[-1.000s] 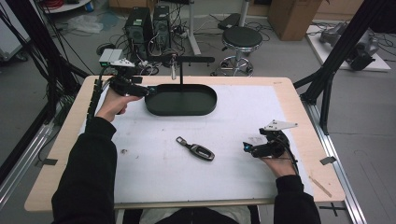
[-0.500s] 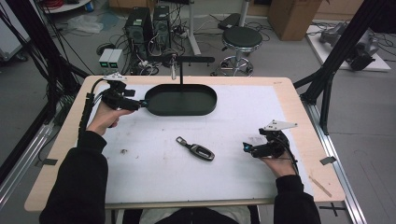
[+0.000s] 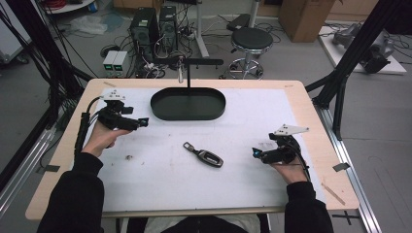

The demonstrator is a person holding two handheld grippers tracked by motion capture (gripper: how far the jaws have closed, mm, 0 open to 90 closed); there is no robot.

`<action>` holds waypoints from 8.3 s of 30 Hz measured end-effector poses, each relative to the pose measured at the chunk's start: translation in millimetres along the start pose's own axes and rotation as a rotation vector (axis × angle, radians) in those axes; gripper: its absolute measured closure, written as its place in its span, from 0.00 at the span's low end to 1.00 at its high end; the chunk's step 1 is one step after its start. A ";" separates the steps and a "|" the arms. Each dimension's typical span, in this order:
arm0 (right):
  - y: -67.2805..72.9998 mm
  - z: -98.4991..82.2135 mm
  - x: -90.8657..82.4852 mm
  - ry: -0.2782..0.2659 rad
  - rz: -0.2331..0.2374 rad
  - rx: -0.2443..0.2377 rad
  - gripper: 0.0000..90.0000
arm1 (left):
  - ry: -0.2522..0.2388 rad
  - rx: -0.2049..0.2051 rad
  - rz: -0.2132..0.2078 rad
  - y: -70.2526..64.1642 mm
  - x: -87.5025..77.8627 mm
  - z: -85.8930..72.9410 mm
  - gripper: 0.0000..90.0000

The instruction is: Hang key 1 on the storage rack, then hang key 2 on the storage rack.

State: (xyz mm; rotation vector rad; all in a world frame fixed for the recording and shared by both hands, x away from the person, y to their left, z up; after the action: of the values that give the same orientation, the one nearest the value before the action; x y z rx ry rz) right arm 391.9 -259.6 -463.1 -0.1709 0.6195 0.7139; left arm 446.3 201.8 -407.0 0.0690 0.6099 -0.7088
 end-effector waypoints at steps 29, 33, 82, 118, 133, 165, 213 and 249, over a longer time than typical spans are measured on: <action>3.7 -2.4 1.9 0.024 0.005 0.000 0.04 | -0.039 -0.016 0.064 0.9 -33.9 -55.2 0.13; 4.2 -3.1 3.0 0.029 0.004 -0.006 0.04 | -0.052 0.003 0.073 -3.3 -37.9 -62.8 0.14; 83.8 78.6 83.2 0.202 0.163 -0.133 0.03 | -0.045 0.037 0.097 -18.5 -48.7 -111.1 0.14; 147.5 66.9 145.9 0.481 0.183 -0.225 0.29 | -0.010 0.053 0.075 -21.4 -50.1 -120.9 0.14; 157.0 68.5 142.6 0.484 0.165 -0.296 0.92 | -0.025 0.073 0.035 -27.9 -50.5 -120.1 0.14; 125.8 114.0 89.9 0.265 0.235 -0.105 0.97 | -0.010 0.104 0.013 -33.8 -49.7 -121.9 0.14; 71.4 212.8 74.7 0.113 0.251 -0.018 0.97 | -0.051 0.078 -0.025 -33.2 -51.0 -119.2 0.14; 25.9 276.3 105.1 0.036 0.107 0.019 0.97 | -0.047 0.093 -0.044 -36.4 -47.7 -119.8 0.14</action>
State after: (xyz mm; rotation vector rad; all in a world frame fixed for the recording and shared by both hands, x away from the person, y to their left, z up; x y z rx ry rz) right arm 566.9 -84.4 -299.5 -0.1336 0.6730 0.8096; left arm 335.0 233.3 -474.6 0.1254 0.5351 -0.7793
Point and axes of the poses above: each handheld gripper's, and its own axes: x roughly forward along the jaws, z roughly out of its top, y roughly to its left, the point moved 7 cm from there along x, roughly forward along the jaws
